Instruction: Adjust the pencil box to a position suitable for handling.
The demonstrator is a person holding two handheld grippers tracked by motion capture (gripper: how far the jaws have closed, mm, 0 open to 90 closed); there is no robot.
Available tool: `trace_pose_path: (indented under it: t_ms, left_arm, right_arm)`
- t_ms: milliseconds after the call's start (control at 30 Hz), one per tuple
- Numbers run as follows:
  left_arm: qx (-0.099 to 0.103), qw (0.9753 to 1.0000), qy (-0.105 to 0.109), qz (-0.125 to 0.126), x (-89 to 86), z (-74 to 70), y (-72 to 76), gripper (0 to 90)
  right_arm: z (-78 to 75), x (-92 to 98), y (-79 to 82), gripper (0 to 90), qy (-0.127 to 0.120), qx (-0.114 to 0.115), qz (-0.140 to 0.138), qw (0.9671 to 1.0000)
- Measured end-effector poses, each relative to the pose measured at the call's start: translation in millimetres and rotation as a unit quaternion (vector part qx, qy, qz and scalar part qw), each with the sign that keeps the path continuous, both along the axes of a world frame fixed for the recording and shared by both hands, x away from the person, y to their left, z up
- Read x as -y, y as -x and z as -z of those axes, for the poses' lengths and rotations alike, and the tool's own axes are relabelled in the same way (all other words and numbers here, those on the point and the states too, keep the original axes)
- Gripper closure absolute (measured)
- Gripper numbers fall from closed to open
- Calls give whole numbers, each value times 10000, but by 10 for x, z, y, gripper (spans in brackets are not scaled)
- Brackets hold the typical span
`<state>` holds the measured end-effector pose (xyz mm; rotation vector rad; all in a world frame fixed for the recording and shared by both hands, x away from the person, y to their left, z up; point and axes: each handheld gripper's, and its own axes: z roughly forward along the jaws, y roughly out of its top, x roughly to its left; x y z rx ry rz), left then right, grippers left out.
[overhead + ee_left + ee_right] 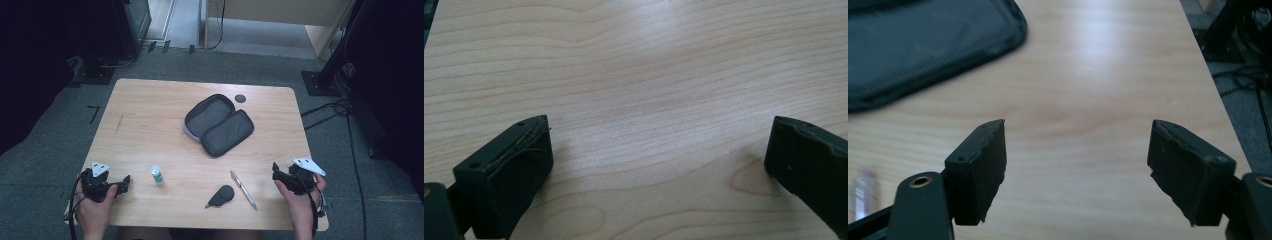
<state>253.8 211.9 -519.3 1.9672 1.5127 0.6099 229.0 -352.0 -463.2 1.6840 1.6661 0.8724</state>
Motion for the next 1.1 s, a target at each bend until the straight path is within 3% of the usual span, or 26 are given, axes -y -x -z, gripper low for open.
trace_pose_path:
  t_ms: [67,100,300,467,667,767,967,1100]
  left_arm:
    - [-1,10000,0,0,0,0,0,0]
    - [0,10000,0,0,0,0,0,0]
    - [-1,10000,0,0,0,0,0,0]
    - [-1,10000,0,0,0,0,0,0]
    - [0,10000,1,-2,0,0,0,0]
    - [-2,10000,-4,1,0,0,0,0]
    - [-8,10000,-9,45,1,-1,1,0]
    - [-12,10000,-10,46,1,-1,1,0]
  right_arm:
    - [-57,-55,-28,234,-18,65,-38,10000]
    - [-156,-154,-89,232,-97,162,-132,9997]
    - [-339,-433,-280,222,-237,279,-254,9990]
    - [-444,-674,-416,211,-196,301,-358,9987]
    - [-503,-888,-568,199,-223,315,-454,9982]
    - [-528,-1050,-697,151,-236,233,-589,9977]
    - [-554,-1253,-865,125,-217,161,-581,9979]
    - [-566,-1406,-979,63,-238,150,-608,9978]
